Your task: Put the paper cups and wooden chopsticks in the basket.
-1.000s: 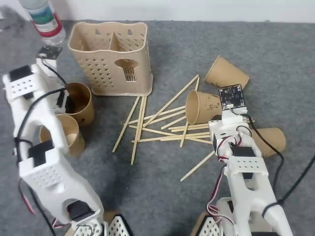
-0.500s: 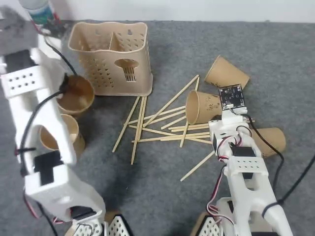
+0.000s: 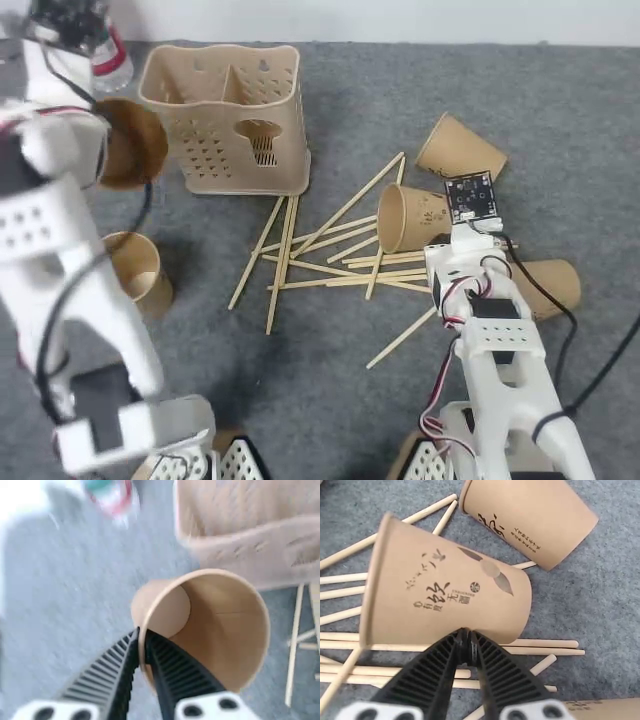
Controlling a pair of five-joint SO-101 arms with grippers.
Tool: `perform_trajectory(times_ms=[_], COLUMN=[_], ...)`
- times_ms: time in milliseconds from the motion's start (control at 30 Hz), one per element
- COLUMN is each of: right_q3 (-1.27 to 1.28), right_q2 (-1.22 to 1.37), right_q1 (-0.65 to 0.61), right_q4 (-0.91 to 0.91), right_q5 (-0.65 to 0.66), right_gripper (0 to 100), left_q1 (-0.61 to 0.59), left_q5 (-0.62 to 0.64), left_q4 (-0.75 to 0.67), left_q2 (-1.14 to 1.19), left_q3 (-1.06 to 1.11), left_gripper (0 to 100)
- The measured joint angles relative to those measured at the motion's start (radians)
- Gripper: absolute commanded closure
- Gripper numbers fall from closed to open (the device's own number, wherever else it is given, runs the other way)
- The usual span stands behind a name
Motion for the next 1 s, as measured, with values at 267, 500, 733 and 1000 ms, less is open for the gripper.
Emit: perform_trajectory(times_ms=[267,500,733,1000], right_q3=[0.000,0.000,0.000,0.000], right_q2=[0.000,0.000,0.000,0.000], right_q1=[-0.002,-0.002,-0.002,-0.002], right_q4=[0.000,0.000,0.000,0.000], right_q5=[0.000,0.000,0.000,0.000], right_gripper=[99.0,99.0,99.0,99.0], left_q1=[0.155,0.282,0.385,0.385], left_q5=[-0.018,0.147,0.385,0.565], left_q4=[-0.002,-0.063,-0.227,-0.359], left_q2=[-0.135,-0.041,0.106,0.218], left_q3=[-0.215,-0.233,-0.233,-0.233], left_gripper=[99,99,99,99])
